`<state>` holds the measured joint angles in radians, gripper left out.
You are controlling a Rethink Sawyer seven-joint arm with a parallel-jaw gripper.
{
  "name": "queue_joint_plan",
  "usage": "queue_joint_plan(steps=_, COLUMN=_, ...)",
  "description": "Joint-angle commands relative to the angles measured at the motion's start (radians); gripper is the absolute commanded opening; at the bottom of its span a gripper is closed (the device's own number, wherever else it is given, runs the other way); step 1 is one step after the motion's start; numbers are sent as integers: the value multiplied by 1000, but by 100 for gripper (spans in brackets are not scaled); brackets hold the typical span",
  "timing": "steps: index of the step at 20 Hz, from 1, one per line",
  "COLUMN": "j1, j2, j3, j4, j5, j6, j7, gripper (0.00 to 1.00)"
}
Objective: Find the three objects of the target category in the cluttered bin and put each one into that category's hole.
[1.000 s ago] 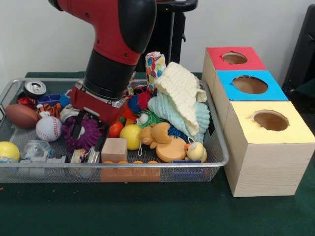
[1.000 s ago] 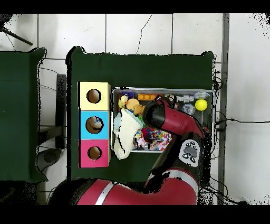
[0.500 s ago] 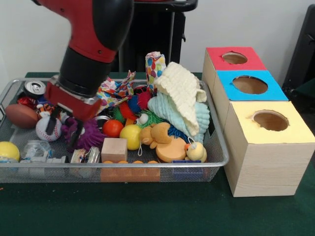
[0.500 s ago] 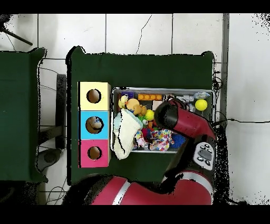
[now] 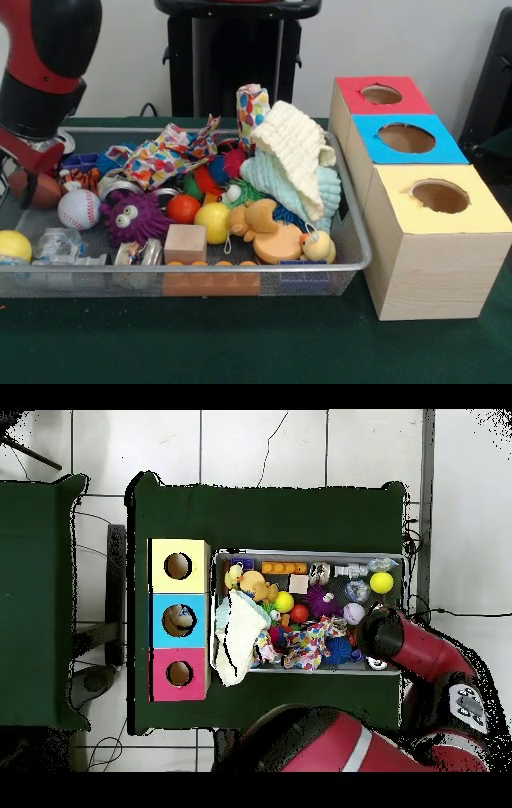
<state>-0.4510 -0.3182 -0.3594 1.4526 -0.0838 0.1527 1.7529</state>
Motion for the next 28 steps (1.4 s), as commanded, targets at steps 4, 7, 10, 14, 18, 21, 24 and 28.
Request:
queue_joint_plan(steps=4, j1=-40, j2=141, j3=158, j4=-4, j5=-111, j6=-61, j7=41, gripper=100)
queue_joint_plan(steps=7, j1=-44, j2=142, j3=162, j4=16, j5=-111, j6=-89, j7=70, gripper=100)
queue_joint_plan(steps=10, j1=-64, j2=119, j3=188, j4=51, j5=-117, j6=-102, j7=77, gripper=100)
queue_joint_plan(steps=14, j1=-80, j2=108, j3=225, j4=62, j5=-128, j6=-48, j7=46, gripper=100)
queue_joint_plan(steps=18, j1=-130, j2=130, j3=309, j4=42, j5=-156, j6=-19, j7=-1, gripper=100)
queue_joint_plan(steps=21, j1=-153, j2=130, j3=347, j4=43, j5=-170, j6=-1, j7=-11, gripper=100)
queue_joint_plan(steps=24, j1=-197, j2=130, j3=407, j4=55, j5=-192, j6=17, j7=-34, gripper=100)
queue_joint_plan(steps=28, j1=-245, j2=90, j3=470, j4=88, j5=-226, j6=85, j7=-88, gripper=100)
